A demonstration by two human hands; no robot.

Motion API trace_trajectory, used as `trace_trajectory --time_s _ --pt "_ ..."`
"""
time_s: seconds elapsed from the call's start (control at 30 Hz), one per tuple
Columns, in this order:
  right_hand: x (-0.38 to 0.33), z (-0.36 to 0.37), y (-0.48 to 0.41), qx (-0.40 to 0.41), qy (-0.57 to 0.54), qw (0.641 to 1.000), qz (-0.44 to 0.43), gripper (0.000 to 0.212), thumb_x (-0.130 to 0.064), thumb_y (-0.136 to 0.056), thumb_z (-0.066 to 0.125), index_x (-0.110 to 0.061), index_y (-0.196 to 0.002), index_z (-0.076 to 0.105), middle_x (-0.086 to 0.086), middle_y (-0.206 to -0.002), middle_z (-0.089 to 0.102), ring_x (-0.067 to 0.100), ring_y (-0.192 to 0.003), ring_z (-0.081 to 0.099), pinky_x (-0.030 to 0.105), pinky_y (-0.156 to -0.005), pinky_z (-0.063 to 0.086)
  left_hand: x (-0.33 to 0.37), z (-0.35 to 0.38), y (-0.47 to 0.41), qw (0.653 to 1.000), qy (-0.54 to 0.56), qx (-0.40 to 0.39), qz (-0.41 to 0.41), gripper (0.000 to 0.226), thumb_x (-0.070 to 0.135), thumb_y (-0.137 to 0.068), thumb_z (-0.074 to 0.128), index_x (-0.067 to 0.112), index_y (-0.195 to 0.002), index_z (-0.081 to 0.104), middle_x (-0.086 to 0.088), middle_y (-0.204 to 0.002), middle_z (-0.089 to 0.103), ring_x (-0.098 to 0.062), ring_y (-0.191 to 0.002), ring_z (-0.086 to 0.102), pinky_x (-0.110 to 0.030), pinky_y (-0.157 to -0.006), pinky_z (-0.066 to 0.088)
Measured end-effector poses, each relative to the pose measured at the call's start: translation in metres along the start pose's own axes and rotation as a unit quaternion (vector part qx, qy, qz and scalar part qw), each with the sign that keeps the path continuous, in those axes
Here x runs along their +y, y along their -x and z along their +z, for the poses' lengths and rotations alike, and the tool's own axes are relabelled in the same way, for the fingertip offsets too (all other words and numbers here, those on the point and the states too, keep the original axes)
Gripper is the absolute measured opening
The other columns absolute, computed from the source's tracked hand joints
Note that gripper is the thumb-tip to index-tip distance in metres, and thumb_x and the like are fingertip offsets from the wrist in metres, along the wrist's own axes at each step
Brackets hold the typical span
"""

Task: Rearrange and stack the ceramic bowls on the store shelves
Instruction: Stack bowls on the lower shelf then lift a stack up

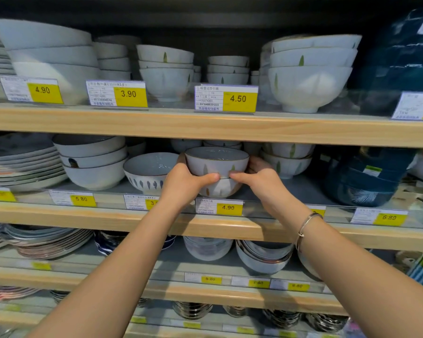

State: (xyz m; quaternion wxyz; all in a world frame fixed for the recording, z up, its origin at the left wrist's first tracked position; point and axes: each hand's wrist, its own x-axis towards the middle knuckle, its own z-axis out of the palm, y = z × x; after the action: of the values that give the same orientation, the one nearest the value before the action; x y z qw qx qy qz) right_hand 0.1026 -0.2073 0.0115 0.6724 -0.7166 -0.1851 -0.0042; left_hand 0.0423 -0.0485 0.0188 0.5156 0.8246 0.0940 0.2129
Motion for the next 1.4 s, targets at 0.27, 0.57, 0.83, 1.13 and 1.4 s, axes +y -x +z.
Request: trace_trajectory --time_s 0.27,0.57,0.83,1.13,1.4 --pt "-0.001 -0.011 0.001 0.008 0.028 1.0 0.01 0.053 -0.009 -0.075 0.073 -0.012 -0.124 0.054 0.006 -0.123 0.063 0.02 -0.11 0.061 0.034 -0.095 0.049 0.004 0.009 -0.002 0.999 -0.015 -0.014 0.047 0.084 0.033 -0.067 0.081 0.015 -0.136 0.038 -0.001 -0.122 0.062 -0.021 -0.111 0.059 -0.04 -0.094 0.051" --pt "-0.004 -0.034 0.007 0.03 0.058 0.998 -0.018 0.065 -0.003 -0.073 0.074 -0.013 -0.131 0.047 0.006 -0.132 0.057 0.02 -0.121 0.054 0.039 -0.105 0.043 0.017 0.031 0.001 0.998 0.066 -0.011 0.024 0.062 0.039 -0.082 0.066 0.013 -0.134 0.043 0.001 -0.118 0.056 -0.015 -0.102 0.051 -0.026 -0.081 0.04" --pt "-0.001 -0.032 0.011 0.02 0.04 0.999 -0.019 0.068 -0.007 -0.071 0.076 -0.012 -0.13 0.043 0.007 -0.132 0.056 0.022 -0.121 0.054 0.043 -0.105 0.043 0.018 0.032 0.004 0.991 0.131 -0.024 0.015 0.058 0.026 -0.082 0.069 0.015 -0.133 0.042 0.008 -0.109 0.055 0.005 -0.081 0.05 0.002 -0.05 0.041" --pt "-0.037 0.022 0.051 0.168 0.175 0.95 -0.197 0.037 -0.023 -0.084 0.062 -0.013 -0.119 0.054 -0.005 -0.106 0.049 0.01 -0.106 0.044 0.019 -0.088 0.034 0.011 0.006 0.01 0.991 0.108 0.076 0.031 0.054 0.028 -0.085 0.064 0.012 -0.133 0.046 -0.006 -0.132 0.055 -0.018 -0.121 0.052 -0.032 -0.1 0.045" --pt "-0.034 0.112 0.025 -0.083 0.169 0.982 -0.007 0.039 -0.02 -0.089 0.056 -0.007 -0.126 0.052 0.008 -0.123 0.06 0.02 -0.11 0.056 0.028 -0.089 0.043 -0.03 -0.071 -0.008 0.98 -0.06 0.18 -0.058 0.051 0.028 -0.086 0.057 0.0 -0.127 0.043 -0.018 -0.132 0.043 -0.037 -0.124 0.043 -0.05 -0.104 0.038"
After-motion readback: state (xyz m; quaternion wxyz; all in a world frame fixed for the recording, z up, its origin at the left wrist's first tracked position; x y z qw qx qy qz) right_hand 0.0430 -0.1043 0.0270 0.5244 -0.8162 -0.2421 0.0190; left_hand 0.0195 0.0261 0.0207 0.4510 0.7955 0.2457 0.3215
